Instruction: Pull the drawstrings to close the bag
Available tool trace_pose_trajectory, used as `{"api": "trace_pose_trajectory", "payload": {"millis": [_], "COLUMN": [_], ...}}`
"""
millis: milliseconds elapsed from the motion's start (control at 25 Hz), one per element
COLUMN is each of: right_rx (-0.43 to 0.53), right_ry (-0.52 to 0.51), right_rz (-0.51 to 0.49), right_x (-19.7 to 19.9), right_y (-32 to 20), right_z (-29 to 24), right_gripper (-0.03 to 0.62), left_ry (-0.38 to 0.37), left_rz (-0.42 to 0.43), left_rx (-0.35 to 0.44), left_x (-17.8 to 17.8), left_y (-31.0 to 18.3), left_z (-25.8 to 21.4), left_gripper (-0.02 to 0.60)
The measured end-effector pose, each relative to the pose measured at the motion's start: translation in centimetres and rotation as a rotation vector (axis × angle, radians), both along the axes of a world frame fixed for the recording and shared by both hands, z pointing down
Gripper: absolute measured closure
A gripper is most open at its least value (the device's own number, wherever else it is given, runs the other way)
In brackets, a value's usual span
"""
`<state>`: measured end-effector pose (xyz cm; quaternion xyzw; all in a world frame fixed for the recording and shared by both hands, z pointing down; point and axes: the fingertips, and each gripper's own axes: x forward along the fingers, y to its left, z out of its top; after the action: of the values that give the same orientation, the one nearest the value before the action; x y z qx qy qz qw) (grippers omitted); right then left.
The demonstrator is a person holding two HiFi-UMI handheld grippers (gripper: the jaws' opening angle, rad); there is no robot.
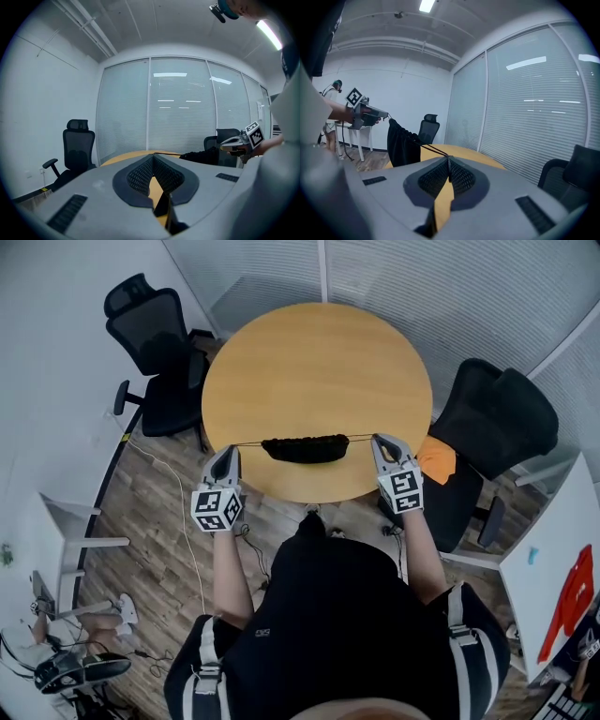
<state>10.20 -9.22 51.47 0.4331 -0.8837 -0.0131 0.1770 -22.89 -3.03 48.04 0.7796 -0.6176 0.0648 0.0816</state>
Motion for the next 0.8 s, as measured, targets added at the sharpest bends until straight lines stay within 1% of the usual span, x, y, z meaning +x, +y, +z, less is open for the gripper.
{"api": "trace_pose_trajectory", "payload": {"millis": [240, 440, 600, 720, 800], "right_rx": [-0.005, 0.014, 0.020, 0.020, 0.020], "right_ry": [-0.022, -0.019, -0.021, -0.026, -0.028], "right_rz": [0.009, 0.042, 0.047, 0.049, 0.049], "right_x": [1.4, 3.1, 3.6, 3.8, 4.0], "right_y": [0.3, 0.3, 0.1, 0.0, -0.1], "right_z": [-0.2, -0.6, -0.7, -0.6, -0.6], "right_gripper": [0.539, 0.539, 0.539, 0.539, 0.538], "left_ry": [0.033, 0.057, 0.109, 0.076, 0.075], "left_rz": [-0.052, -0.125, -0.172, -0.203, -0.233], "left_rx": [0.010, 0.024, 0.026, 0.014, 0.013], "left_x": [-0.6, -1.8, -2.4, -2.8, -3.4], "left_y": [1.3, 2.4, 2.7, 2.9, 2.9], "left_z": [-0.3, -0.3, 0.0, 0.3, 0.3], "left_gripper": [0.566, 0.567, 0.568, 0.567, 0.567]}}
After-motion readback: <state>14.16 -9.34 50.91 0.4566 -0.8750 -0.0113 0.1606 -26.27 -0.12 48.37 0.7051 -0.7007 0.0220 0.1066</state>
